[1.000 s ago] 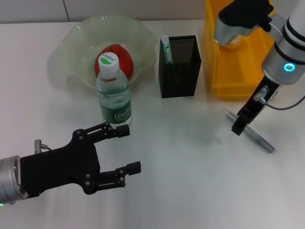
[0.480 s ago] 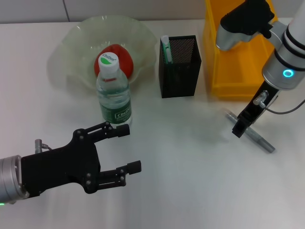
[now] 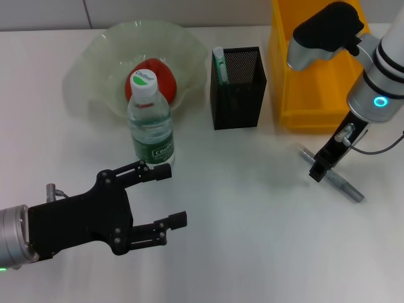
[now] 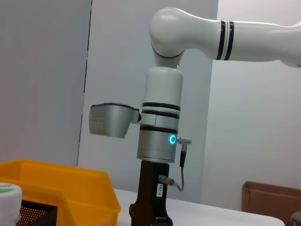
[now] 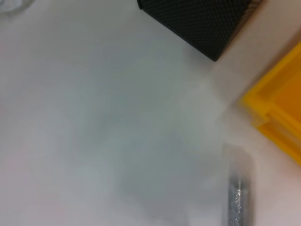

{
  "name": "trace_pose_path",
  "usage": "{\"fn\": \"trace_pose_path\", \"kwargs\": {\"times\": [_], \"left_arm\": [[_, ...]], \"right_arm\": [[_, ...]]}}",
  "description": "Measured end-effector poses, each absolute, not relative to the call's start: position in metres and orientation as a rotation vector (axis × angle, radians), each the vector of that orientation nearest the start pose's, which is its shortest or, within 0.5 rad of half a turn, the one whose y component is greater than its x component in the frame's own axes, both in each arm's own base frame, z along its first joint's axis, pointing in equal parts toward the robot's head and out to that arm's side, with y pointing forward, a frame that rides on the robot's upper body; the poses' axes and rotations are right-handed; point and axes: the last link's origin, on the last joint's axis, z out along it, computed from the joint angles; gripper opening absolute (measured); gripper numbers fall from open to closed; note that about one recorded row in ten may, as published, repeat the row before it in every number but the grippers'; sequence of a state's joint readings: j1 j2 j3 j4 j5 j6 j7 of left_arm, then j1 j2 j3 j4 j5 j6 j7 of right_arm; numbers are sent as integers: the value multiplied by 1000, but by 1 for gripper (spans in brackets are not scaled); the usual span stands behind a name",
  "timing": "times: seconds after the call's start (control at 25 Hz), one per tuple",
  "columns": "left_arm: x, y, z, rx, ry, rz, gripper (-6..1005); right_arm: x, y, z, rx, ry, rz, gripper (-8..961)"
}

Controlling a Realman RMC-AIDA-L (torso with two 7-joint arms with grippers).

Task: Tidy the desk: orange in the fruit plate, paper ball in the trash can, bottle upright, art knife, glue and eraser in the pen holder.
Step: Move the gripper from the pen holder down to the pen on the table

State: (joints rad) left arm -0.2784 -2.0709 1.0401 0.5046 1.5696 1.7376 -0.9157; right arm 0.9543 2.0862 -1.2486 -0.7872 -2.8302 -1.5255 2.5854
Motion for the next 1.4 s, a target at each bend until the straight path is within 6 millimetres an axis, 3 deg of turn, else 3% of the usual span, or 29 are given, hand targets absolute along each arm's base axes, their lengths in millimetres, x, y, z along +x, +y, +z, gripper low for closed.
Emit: {"fn": "trace_pose_path", "kwargs": {"times": [0.08, 0.28, 1.4], "left_arm": [[-277, 235, -28, -2714, -288, -1078, 789], [-277, 235, -28, -2714, -287, -1079, 790], [-274, 237, -29, -2721, -284, -1088, 787]], "right_arm": [[194, 389, -31, -2504, 1084, -885, 555], [195, 388, -31, -2503, 1085, -885, 377], [196, 389, -36, -2502, 1045, -902, 299]]}}
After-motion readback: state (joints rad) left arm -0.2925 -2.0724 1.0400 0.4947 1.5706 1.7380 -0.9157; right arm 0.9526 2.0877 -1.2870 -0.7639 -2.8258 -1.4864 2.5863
